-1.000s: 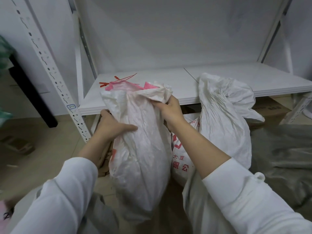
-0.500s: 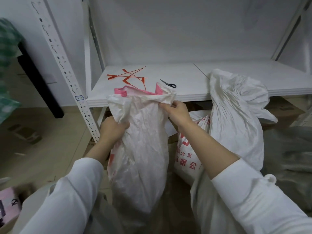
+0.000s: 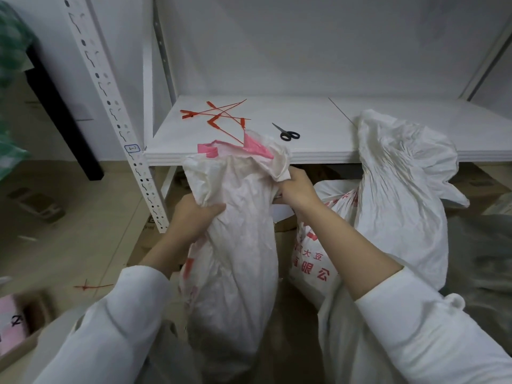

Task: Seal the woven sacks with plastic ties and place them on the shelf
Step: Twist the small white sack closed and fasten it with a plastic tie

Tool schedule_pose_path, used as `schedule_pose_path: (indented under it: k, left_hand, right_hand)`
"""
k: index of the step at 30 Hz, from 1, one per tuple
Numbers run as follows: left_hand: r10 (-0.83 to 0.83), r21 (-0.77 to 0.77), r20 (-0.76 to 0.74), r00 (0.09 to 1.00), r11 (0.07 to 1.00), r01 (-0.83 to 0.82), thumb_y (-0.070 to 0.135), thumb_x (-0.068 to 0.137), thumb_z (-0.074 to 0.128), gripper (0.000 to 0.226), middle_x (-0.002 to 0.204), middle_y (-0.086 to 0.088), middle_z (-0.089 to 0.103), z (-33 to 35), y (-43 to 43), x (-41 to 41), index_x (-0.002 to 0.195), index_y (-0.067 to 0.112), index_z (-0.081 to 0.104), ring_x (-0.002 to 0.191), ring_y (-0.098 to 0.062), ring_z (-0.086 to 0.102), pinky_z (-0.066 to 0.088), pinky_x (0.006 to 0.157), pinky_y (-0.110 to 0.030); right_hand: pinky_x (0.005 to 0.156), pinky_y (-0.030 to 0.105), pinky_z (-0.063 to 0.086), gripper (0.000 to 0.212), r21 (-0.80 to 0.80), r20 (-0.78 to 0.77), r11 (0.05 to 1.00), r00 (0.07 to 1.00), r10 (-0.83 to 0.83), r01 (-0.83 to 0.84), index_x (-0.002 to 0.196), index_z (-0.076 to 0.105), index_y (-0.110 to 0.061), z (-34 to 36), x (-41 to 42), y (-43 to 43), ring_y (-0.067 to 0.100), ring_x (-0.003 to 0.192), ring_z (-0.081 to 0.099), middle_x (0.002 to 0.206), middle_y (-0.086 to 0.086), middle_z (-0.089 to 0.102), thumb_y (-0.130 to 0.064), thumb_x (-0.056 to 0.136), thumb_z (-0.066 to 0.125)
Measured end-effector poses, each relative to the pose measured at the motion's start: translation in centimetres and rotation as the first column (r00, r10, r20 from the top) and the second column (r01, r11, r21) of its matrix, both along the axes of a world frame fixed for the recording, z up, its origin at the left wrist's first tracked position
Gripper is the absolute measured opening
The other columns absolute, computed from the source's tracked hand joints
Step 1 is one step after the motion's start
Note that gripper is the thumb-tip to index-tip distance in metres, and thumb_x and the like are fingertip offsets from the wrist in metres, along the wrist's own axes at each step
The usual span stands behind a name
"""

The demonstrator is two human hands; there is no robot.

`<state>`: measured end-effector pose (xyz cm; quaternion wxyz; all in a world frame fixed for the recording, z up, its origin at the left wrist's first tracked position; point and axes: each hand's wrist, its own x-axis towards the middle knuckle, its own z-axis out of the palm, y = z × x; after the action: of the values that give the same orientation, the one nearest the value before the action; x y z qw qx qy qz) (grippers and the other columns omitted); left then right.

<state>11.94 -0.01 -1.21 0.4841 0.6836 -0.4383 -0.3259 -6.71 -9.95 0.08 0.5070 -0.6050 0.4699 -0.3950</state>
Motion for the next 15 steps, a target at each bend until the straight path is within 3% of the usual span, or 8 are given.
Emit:
schedule_pose_path:
  k: [3,5,7,9,11,13,15]
  left_hand:
    - [-0.238,0.001,-0.077,0.968,0.971,0.239,0.016,0.071,0.085,0.044,0.107,0.004,0.071,0.4,0.4,0.1,0.111,0.021,0.066,0.098,-0.011,0.068,0.055,0.081,-0.028]
    - [-0.415,0.129,-0.028,0.909,0.900,0.415,0.010,0.067,0.087,0.053,0.111,0.002,0.070,1.0,1.2,0.0,0.114,0.018,0.064,0.103,-0.013,0.066,0.054,0.089,-0.032]
    - [-0.512,0.299,0.078,0.855,0.830,0.470,0.004,0.070,0.083,0.046,0.109,-0.003,0.067,1.0,1.6,-0.5,0.111,0.013,0.065,0.103,-0.016,0.064,0.054,0.091,-0.035]
    - [-0.495,0.345,0.145,0.857,0.837,0.425,0.006,0.070,0.083,0.041,0.108,-0.006,0.067,0.4,1.4,-0.6,0.108,0.009,0.066,0.102,-0.020,0.064,0.055,0.089,-0.036]
    - [-0.413,0.312,0.156,0.897,0.883,0.352,0.021,0.065,0.089,0.052,0.107,-0.003,0.068,-0.6,0.7,0.0,0.110,0.014,0.065,0.100,-0.018,0.066,0.059,0.079,-0.034]
    - [-0.263,0.228,0.114,0.958,0.946,0.233,0.047,0.046,0.096,0.089,0.114,0.002,0.064,-1.5,-0.2,0.8,0.121,0.020,0.056,0.102,-0.018,0.066,0.061,0.067,-0.034]
    - [-0.199,0.116,0.076,0.977,0.975,0.189,0.058,0.034,0.095,0.113,0.122,0.004,0.057,-2.2,-0.9,1.5,0.130,0.024,0.046,0.108,-0.018,0.063,0.061,0.063,-0.032]
  right_hand:
    - [0.078,0.042,0.060,0.026,-0.001,0.098,0.999,0.994,-0.036,0.036,0.085,0.064,-0.013,0.1,0.3,-0.3,0.024,0.083,0.065,0.083,0.006,0.065,0.000,0.093,0.042]
    - [0.077,0.039,0.058,0.027,0.020,0.139,0.999,0.989,-0.052,0.050,0.079,0.062,-0.012,-0.2,0.5,-0.6,0.020,0.076,0.061,0.074,0.002,0.062,-0.001,0.093,0.043]
    - [0.072,0.035,0.051,0.023,0.029,0.120,0.998,0.991,-0.052,0.049,0.077,0.060,-0.006,-0.7,0.8,-0.7,0.020,0.072,0.052,0.071,0.003,0.057,-0.007,0.094,0.044]
    - [0.070,0.036,0.044,0.026,0.000,0.081,0.999,0.996,-0.032,0.033,0.081,0.058,0.003,-1.4,1.3,-0.6,0.021,0.072,0.046,0.072,0.009,0.052,-0.015,0.096,0.046]
    - [0.071,0.038,0.041,0.035,-0.041,0.059,0.999,0.998,0.004,-0.001,0.084,0.053,0.011,-1.9,1.7,-0.4,0.021,0.073,0.046,0.075,0.011,0.052,-0.022,0.097,0.047]
    - [0.073,0.039,0.045,0.036,-0.063,0.043,0.997,0.998,0.051,-0.048,0.092,0.057,0.009,-2.0,2.2,-0.1,0.022,0.077,0.052,0.080,0.013,0.058,-0.025,0.098,0.046]
    - [0.079,0.038,0.052,0.031,-0.069,0.067,0.993,0.993,0.096,-0.091,0.097,0.065,-0.002,-1.6,2.5,0.3,0.019,0.083,0.061,0.087,0.008,0.066,-0.024,0.101,0.044]
